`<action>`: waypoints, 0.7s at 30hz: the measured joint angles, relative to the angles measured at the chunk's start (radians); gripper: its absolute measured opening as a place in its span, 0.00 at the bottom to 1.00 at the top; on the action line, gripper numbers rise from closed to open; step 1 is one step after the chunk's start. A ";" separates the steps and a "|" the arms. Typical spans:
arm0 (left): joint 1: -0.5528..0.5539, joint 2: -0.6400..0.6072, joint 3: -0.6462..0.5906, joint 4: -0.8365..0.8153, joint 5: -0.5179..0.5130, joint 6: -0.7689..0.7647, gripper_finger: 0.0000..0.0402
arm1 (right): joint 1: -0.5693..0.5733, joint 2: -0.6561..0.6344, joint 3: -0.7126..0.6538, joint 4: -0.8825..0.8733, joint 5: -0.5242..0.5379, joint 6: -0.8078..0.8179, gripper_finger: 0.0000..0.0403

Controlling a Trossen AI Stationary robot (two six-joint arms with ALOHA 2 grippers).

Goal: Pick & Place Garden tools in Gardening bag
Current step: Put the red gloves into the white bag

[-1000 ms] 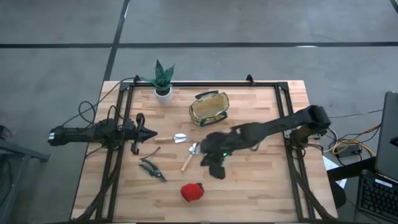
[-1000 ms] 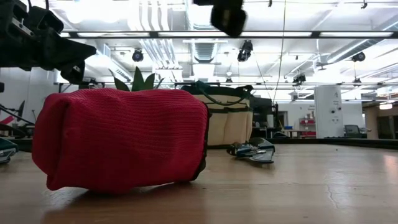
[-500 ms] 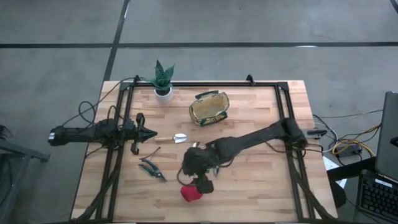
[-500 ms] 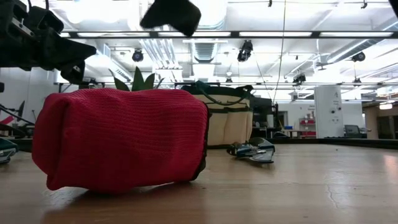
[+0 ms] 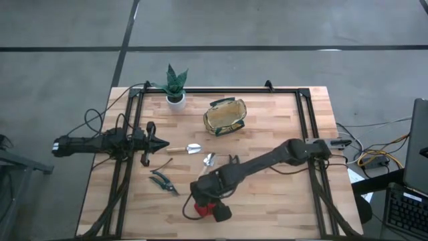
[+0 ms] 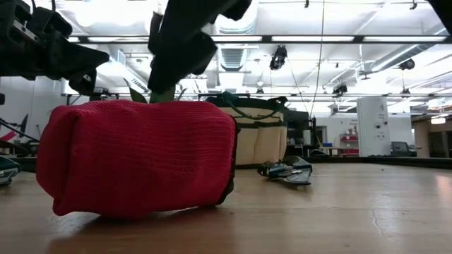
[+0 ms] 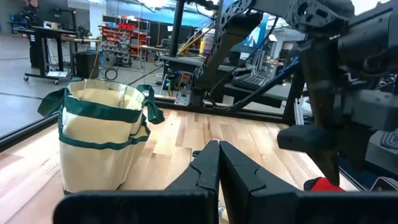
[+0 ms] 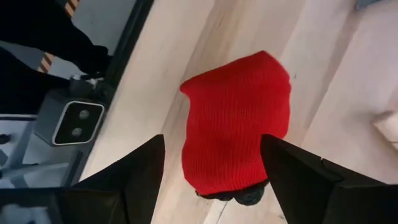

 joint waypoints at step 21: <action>0.000 0.001 0.000 0.000 0.000 0.000 0.03 | 0.004 0.053 -0.020 0.033 0.085 0.019 0.37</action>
